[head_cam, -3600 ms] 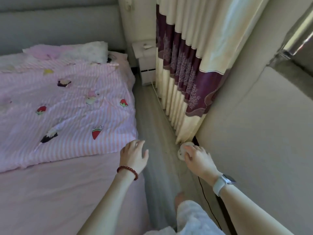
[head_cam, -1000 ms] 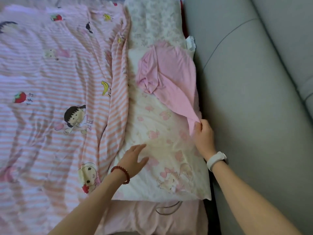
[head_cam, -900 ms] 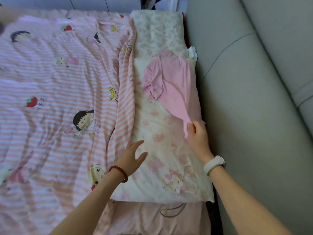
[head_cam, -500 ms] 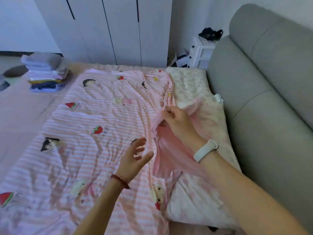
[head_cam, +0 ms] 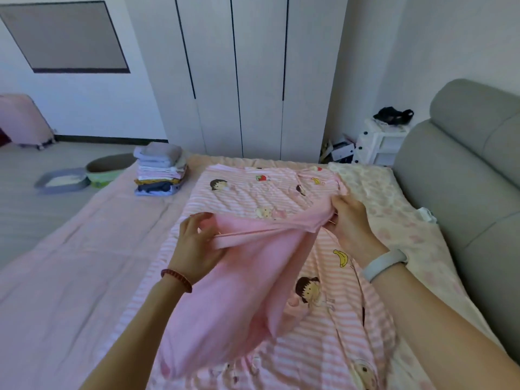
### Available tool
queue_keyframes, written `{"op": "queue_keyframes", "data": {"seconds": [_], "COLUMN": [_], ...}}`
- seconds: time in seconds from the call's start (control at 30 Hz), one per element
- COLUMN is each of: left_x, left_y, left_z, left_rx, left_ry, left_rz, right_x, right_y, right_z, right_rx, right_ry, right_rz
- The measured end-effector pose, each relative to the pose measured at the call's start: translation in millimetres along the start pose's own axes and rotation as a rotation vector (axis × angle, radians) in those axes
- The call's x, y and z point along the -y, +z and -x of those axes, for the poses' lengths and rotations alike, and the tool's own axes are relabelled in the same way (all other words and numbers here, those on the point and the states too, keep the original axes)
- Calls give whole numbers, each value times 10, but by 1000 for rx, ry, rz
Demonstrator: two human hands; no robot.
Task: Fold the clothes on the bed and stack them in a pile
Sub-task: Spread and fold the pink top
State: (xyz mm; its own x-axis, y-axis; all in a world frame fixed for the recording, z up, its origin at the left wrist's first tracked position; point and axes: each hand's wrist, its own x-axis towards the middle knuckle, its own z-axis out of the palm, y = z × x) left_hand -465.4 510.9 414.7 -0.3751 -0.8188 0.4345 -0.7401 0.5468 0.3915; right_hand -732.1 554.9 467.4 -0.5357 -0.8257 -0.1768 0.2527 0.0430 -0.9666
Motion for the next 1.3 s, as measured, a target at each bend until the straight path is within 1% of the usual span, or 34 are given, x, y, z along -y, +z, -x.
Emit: {"op": "queue_keyframes", "data": {"seconds": [0.07,0.13,0.2,0.23,0.3,0.37,0.43,0.47,0.5,0.53,0.6,0.63,0.67,0.73,0.83,0.9,0.97,1.03,1.1,1.2,1.23,1.3], "left_x": [1,-9,-13,-51,-191,-378,-571,-669,-760,-843,-1004,-1069,-1125,-1246,-1351,-1347,-1303,-1236,-1144,-1040,-1016,-970], "left_y": [-164,-286,-334,-356,-384,-390,-391,-393,-399,-419,-505,-549,-586,-647,-730,-806,-874,-946,-1005,-1078,-1100,-1152], "left_z": [-104,-210,-299,-347,-465,-627,-824,-927,-1024,-1111,-1271,-1331,-1380,-1432,-1448,-1443,-1433,-1408,-1384,-1389,-1403,-1440], "left_rx": [62,104,97,64,21,20,-10,-11,-2,9,5,-10,-25,-18,15,6,-37,-101,-147,-159,-163,-179], "left_ry": [43,-20,-125,-166,-209,-214,-255,-303,-377,-470,-642,-671,-667,-611,-516,-425,-346,-270,-177,3,41,57], "left_rz": [-64,-55,134,237,310,292,297,328,411,564,945,1097,1197,1310,1386,1416,1366,1151,842,375,274,196], "right_x": [14,85,154,183,203,180,123,74,13,-60,-187,-225,-243,-230,-99,5,41,71,134,347,438,593], "right_y": [-8,-26,-57,-55,-34,-7,45,93,136,168,217,237,260,333,475,568,622,617,587,583,586,575], "right_z": [-47,-121,-203,-229,-262,-264,-219,-176,-123,-74,19,58,88,115,96,79,35,-11,-53,-78,-70,-66], "right_rx": [-16,-5,51,112,270,381,438,447,448,442,477,501,517,536,497,429,331,263,274,328,341,385], "right_ry": [16,44,74,84,77,56,13,-33,-97,-170,-278,-311,-337,-378,-480,-564,-646,-673,-696,-738,-757,-761], "right_rz": [-27,-92,-119,-142,-183,-97,77,140,185,237,296,293,282,210,178,252,353,398,435,453,473,554]}}
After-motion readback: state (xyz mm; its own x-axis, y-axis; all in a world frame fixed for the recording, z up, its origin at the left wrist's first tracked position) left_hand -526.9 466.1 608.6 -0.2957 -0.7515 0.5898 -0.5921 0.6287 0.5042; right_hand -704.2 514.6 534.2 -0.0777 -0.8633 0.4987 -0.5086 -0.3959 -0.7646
